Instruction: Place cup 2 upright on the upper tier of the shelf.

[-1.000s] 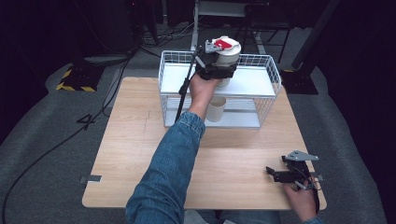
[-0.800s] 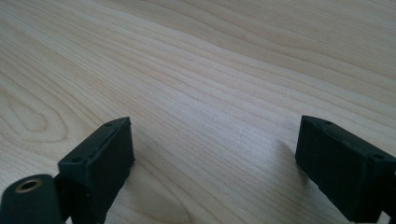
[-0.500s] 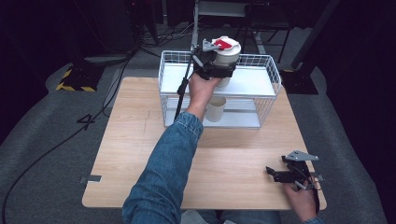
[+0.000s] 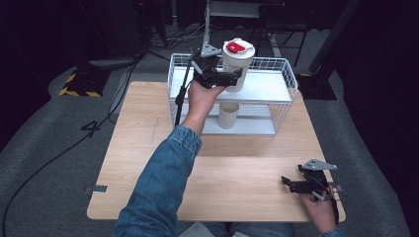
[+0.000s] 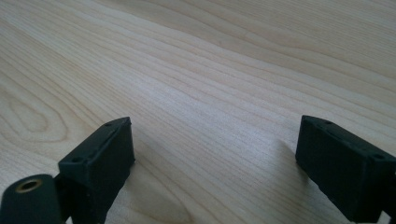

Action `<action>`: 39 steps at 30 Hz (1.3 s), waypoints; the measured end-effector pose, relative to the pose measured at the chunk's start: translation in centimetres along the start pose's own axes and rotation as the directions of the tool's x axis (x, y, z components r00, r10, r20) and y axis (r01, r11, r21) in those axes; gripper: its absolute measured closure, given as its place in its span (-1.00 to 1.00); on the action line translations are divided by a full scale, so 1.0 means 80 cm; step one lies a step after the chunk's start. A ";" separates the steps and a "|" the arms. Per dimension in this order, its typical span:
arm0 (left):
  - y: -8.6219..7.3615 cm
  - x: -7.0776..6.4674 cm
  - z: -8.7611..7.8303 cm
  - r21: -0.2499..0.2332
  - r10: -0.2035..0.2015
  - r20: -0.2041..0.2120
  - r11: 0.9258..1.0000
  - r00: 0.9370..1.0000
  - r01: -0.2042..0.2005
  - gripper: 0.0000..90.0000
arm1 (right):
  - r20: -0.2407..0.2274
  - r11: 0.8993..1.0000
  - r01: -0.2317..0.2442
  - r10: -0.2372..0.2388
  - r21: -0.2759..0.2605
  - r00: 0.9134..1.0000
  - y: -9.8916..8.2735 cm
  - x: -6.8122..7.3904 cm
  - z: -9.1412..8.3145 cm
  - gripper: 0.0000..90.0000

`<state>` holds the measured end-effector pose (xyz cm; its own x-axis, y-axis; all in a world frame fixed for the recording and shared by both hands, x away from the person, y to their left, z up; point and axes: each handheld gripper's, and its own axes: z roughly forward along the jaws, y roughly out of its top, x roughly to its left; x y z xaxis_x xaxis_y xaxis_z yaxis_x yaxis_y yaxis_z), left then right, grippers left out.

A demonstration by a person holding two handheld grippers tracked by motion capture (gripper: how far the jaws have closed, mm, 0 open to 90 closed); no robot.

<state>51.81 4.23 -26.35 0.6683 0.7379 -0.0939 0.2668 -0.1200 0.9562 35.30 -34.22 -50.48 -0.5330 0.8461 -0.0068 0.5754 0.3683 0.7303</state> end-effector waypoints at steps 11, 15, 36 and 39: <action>-0.008 -0.014 -0.057 -0.009 0.028 0.031 1.000 0.999 -0.028 -1.00 | -0.050 0.999 0.041 -0.041 -0.001 0.998 0.000 -0.007 0.000 -0.74; -0.016 -0.020 -0.083 -0.013 0.031 0.038 0.999 0.999 -0.030 -1.00 | -0.050 0.999 0.039 -0.040 -0.002 0.998 0.000 -0.007 0.000 -0.74; -0.069 -0.031 -0.183 0.033 0.043 0.064 0.998 0.997 -0.045 -1.00 | -0.051 0.999 0.042 -0.042 -0.002 0.998 0.001 -0.007 0.001 -0.74; -0.076 -0.031 -0.192 0.041 0.050 0.060 0.998 0.997 -0.052 -1.00 | -0.051 0.999 0.041 -0.041 -0.003 0.998 0.001 -0.007 0.001 -0.74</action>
<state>37.87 13.33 -27.68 0.7213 0.6897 -0.0628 0.2598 -0.1853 0.9477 35.70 -34.65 -50.48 -0.5870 0.8096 -0.0021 0.5514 0.4017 0.7312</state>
